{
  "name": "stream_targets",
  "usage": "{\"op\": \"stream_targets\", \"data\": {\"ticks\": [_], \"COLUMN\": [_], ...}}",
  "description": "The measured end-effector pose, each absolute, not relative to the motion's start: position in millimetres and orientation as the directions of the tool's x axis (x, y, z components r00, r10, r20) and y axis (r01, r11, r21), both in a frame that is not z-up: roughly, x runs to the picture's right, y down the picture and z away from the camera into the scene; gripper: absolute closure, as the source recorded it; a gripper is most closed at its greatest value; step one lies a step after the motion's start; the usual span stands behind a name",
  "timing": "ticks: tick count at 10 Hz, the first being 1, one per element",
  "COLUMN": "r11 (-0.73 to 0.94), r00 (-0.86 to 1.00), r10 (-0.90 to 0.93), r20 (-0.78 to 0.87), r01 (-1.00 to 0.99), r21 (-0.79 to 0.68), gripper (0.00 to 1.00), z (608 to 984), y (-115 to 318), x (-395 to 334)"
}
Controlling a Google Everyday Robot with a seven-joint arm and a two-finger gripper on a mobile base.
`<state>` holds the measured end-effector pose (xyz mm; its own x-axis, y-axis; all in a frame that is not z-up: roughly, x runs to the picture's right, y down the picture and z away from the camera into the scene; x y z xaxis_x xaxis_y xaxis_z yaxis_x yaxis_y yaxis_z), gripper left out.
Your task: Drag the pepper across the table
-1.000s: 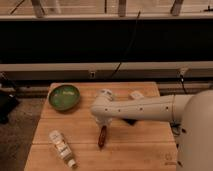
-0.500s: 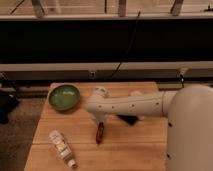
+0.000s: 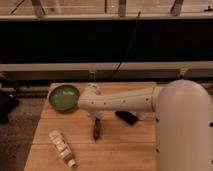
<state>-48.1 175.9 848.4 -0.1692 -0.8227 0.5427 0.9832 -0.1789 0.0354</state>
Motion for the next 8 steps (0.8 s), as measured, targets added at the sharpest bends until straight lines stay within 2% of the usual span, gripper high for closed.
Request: {"op": "stream_targets", "data": {"ticks": [8], "r11": [-0.236], "r00": [-0.21], "r10": [-0.835], "r20": [0.509], "r01": [0.972], "r21": [0.013], "gripper": [1.0], "z": [872], "y": [127], "x": [-56]}}
